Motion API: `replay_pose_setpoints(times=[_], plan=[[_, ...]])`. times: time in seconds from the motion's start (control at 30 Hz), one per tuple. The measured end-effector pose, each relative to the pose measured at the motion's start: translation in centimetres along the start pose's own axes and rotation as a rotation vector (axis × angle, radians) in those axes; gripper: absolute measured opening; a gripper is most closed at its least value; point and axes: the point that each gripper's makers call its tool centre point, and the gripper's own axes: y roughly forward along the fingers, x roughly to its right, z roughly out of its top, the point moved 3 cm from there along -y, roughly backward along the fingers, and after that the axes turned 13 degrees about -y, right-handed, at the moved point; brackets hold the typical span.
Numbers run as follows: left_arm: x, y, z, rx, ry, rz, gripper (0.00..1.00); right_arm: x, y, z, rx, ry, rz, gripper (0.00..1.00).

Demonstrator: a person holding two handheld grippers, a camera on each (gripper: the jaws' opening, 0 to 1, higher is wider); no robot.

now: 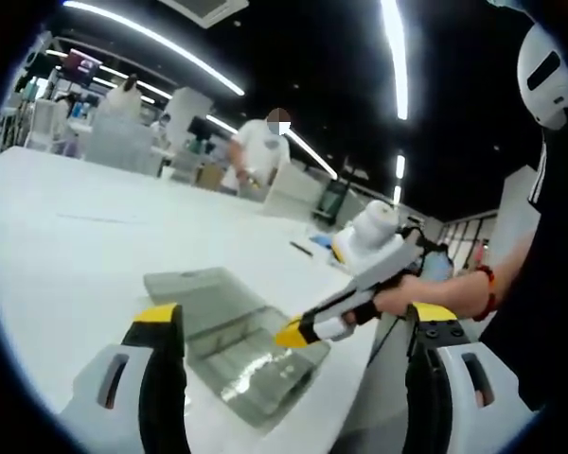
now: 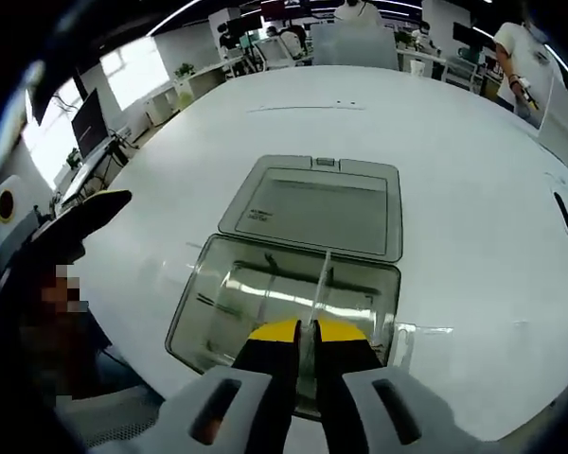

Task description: Insert the divider into the dual guide fixture by aligning both edges with the guide slots and pushing it downward to the bottom, including one-sided entry, uneven engagement, binding, and posture correction.

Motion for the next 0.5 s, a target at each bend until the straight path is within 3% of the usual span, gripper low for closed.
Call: replay_pose_setpoints(times=[0.5], plan=[[0.60,-0.41,-0.40,-0.013,0.001,0.006,0.95,0.05,0.39,-0.61,0.009,-0.007,-0.002,0.01]])
